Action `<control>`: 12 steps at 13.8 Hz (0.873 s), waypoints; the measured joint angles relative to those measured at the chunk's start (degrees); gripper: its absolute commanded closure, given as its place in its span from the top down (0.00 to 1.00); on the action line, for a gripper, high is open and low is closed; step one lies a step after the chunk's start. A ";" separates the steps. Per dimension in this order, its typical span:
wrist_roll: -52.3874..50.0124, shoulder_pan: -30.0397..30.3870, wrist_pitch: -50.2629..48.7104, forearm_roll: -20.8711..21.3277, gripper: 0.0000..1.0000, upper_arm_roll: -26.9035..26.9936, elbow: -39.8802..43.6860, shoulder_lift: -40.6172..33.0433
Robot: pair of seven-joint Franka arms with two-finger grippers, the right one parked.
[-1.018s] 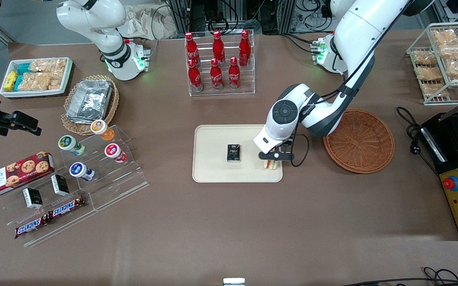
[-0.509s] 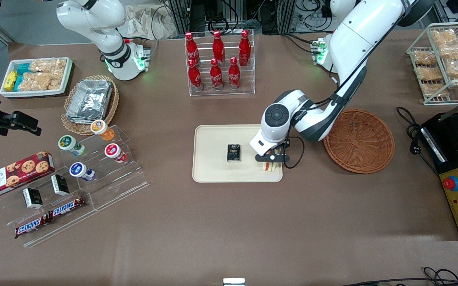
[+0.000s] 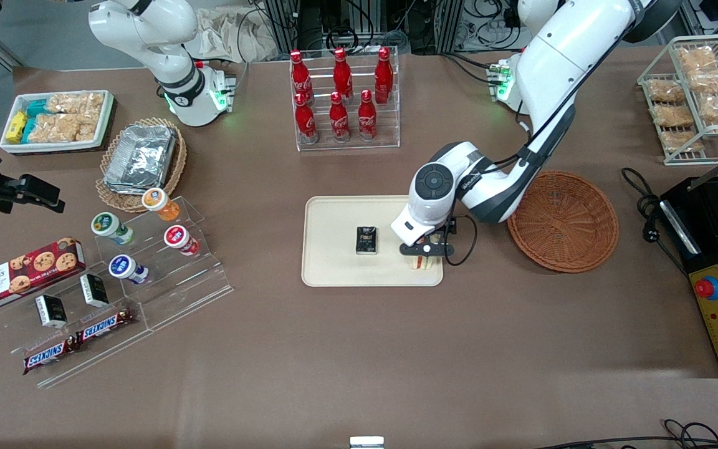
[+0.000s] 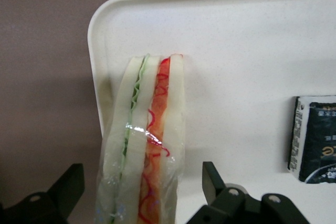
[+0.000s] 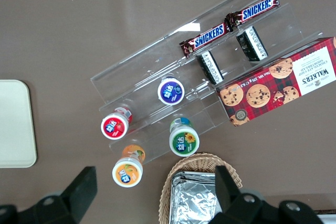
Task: Place sandwich from basket to tray
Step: 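Raise the left gripper away from the sandwich on the tray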
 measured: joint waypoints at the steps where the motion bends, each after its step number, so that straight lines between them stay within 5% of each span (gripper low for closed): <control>1: -0.15 0.03 -0.14 0.00 1.00 0.00 0.39 -0.05; 4: -0.72 0.21 -6.03 -0.39 1.00 -0.02 4.47 -1.78; 12: -1.92 5.09 -31.83 -10.47 1.00 0.61 24.72 -16.70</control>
